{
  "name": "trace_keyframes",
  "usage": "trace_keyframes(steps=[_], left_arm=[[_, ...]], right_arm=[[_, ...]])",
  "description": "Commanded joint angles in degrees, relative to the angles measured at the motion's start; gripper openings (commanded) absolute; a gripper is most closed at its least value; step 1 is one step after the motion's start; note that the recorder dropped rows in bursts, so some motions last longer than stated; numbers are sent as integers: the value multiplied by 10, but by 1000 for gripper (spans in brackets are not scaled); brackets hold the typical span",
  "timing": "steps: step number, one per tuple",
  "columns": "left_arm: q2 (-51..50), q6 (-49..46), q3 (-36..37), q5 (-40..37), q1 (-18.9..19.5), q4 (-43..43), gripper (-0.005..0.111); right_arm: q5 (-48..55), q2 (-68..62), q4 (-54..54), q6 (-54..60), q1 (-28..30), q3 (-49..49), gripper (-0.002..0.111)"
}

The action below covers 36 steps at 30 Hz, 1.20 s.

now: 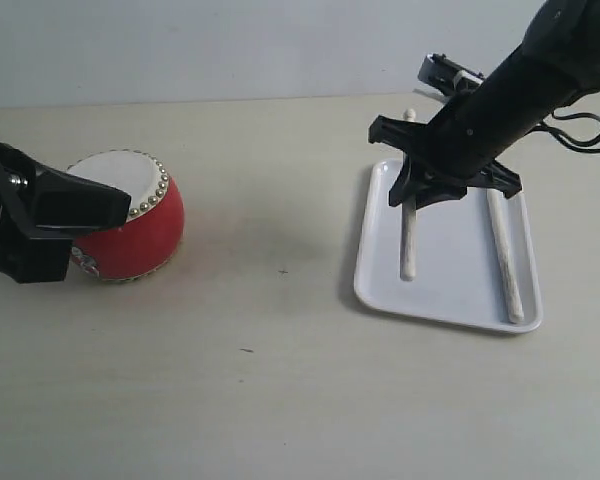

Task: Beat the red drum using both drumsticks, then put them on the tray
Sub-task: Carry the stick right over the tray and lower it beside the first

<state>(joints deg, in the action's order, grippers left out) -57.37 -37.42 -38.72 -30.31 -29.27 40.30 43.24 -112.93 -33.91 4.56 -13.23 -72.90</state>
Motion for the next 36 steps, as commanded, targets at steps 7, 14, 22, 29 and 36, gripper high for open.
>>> trace_keyframes(steps=[7,14,22,29,36], left_arm=[[1,4,1,-14,2,-11,0],[1,4,1,-14,2,-11,0],[1,4,1,-14,2,-11,0],[1,4,1,-14,2,-11,0],[1,4,1,-11,2,-11,0]], right_arm=[[-31,-38,12,-51,3,-5,0],[-14,-54,72,-86,3,-33,0],[-5,-63,110,-115,3,-53,0],[3,-78,116,-116,3,-53,0],[4,-79,117,-118,3,-53,0]])
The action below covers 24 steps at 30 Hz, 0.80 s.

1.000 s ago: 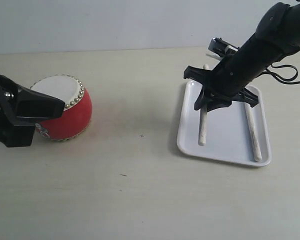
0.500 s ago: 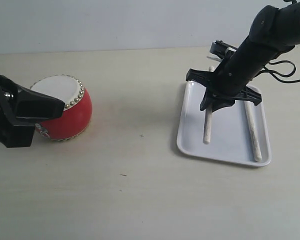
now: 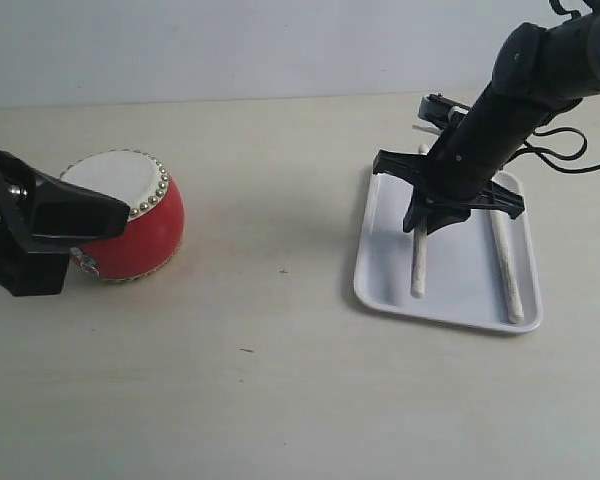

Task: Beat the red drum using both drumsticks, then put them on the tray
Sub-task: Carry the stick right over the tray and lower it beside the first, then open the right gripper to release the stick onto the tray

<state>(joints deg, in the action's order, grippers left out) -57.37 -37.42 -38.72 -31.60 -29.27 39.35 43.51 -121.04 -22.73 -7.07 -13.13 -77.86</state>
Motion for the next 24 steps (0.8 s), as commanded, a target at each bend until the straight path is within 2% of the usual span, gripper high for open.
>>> trace_keyframes(steps=[1,12,24], left_arm=[[1,4,1,2,2,-2,0],[1,4,1,2,2,-2,0],[1,4,1,2,2,-2,0]], right_arm=[[1,2,6,-1,2,-3,0],[8,2,16,-1,2,-3,0],[11,2,39,-3,2,-3,17]])
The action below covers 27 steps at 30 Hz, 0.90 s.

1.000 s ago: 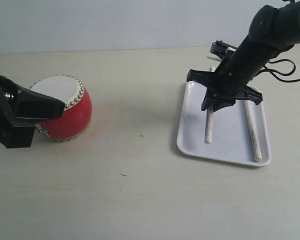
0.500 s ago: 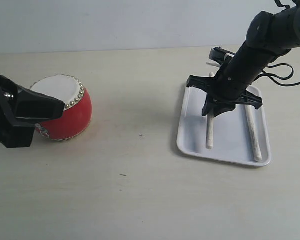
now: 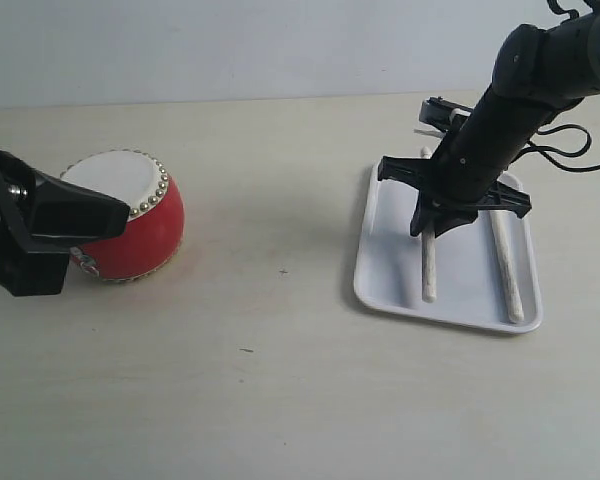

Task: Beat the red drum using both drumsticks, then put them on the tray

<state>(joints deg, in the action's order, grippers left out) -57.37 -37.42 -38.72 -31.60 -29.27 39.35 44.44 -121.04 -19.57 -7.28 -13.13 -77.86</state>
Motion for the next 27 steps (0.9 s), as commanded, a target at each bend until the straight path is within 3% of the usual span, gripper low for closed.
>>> trace_keyframes(steps=[1,6,12,17,19,23,27], left_arm=[[1,4,1,2,2,-2,0],[1,4,1,2,2,-2,0],[1,4,2,1,2,-2,0],[1,5,3,8,2,-1,0],[1,16,26,50,2,13,0],[1,31,83,152,2,23,0],[1,49,121,240,2,24,0]], right_arm=[[2,2,7,-1,2,-3,18],[-15,2,7,4,2,-3,38],[-27,17,7,37,2,-3,40],[-56,69,7,129,2,-3,40],[-60,97,6,212,2,-3,40],[-82,123,-14,224,2,-3,38],[-85,141,-81,272,1,3,28]])
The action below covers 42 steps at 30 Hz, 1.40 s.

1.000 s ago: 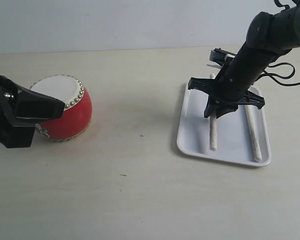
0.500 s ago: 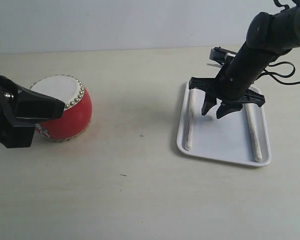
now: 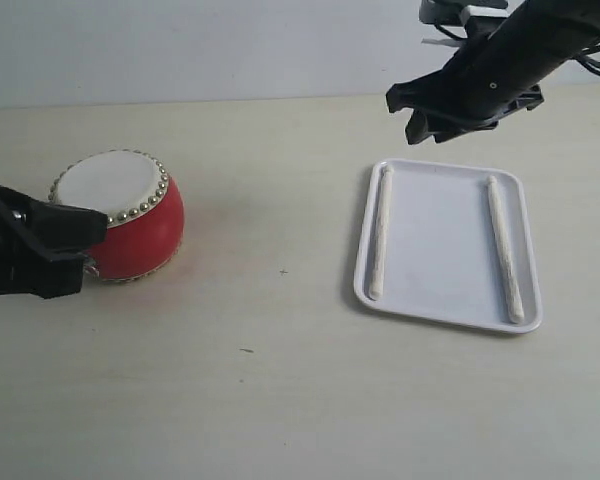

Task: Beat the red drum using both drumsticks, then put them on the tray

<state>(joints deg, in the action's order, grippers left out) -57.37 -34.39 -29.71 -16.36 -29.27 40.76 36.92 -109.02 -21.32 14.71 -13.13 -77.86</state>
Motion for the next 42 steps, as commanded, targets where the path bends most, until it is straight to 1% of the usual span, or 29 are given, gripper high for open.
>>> trace_keyframes(steps=[1,2,7,8,9,10,11,13,14,16,17,21,22,24,37,42], left_arm=[[1,18,35,100,2,9,0],[1,18,40,125,2,9,0],[13,18,41,159,2,9,0],[18,18,41,164,2,9,0],[35,16,41,170,2,9,0],[44,14,42,174,2,9,0],[68,7,46,188,2,5,0],[108,2,64,219,2,2,0],[117,2,74,231,2,2,0],[159,2,116,288,2,-3,0],[171,2,128,294,2,-3,0],[257,11,152,282,2,4,0],[278,16,152,282,2,23,0],[299,17,152,282,2,25,0],[306,17,152,282,2,25,0],[306,17,152,278,-7,25,0]], right_arm=[[-12,25,-86,86,1,8,25],[-12,35,-150,163,1,24,17],[-12,61,-311,362,1,75,2],[-12,67,-341,407,1,86,0],[-12,76,-398,496,1,108,0],[-12,81,-429,537,1,119,0],[-13,84,-497,628,1,134,0],[5,84,-594,711,1,137,0],[10,84,-604,718,1,137,0],[11,85,-632,729,1,137,0],[10,85,-642,734,1,137,0],[-8,85,-639,736,1,137,0],[-10,85,-639,724,1,137,0],[-10,85,-639,701,1,137,0],[-8,83,-638,700,1,137,0],[-8,83,-638,700,1,137,0]])
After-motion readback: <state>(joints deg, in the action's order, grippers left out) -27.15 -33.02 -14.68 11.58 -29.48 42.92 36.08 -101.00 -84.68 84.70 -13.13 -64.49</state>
